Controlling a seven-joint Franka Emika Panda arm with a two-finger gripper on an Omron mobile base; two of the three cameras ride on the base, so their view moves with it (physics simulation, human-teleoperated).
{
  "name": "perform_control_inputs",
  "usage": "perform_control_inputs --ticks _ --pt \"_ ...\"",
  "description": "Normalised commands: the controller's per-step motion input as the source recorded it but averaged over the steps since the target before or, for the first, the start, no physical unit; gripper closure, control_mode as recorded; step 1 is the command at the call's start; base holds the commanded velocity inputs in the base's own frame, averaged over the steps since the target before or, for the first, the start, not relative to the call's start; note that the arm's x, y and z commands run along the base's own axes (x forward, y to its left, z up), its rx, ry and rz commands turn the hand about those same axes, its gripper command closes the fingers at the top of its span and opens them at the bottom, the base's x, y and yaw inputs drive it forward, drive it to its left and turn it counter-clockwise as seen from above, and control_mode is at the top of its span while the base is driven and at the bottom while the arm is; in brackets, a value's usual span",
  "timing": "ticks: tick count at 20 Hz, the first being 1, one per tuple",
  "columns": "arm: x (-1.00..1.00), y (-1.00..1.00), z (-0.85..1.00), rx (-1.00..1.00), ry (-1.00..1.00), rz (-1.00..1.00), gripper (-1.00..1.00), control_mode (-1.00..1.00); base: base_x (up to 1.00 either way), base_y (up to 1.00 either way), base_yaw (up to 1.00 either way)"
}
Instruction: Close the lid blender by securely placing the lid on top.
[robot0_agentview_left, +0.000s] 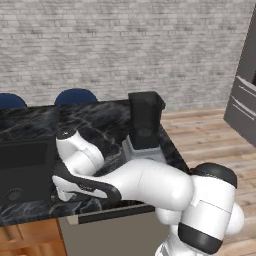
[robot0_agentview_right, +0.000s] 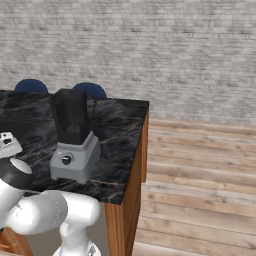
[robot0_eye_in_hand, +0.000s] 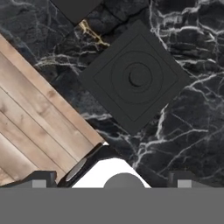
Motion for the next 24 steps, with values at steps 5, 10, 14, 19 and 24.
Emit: perform_control_inputs --ticks 5,10,14,19,24 --pt "0.24 0.07 -0.16 0.0 0.01 0.0 -1.0 -1.0 0.0 0.0 0.0" --pt "0.31 0.05 -0.18 -0.01 0.01 -0.01 -1.0 -1.0 0.0 0.0 0.0" --pt "0.27 0.03 -0.27 -0.01 0.04 0.0 -1.0 -1.0 0.0 0.0 0.0" --pt "0.29 0.05 -0.18 0.0 0.03 0.0 -1.0 -1.0 0.0 0.0 0.0" --pt "0.19 0.12 -0.17 -0.01 0.0 -0.01 -1.0 -1.0 0.0 0.0 0.0"
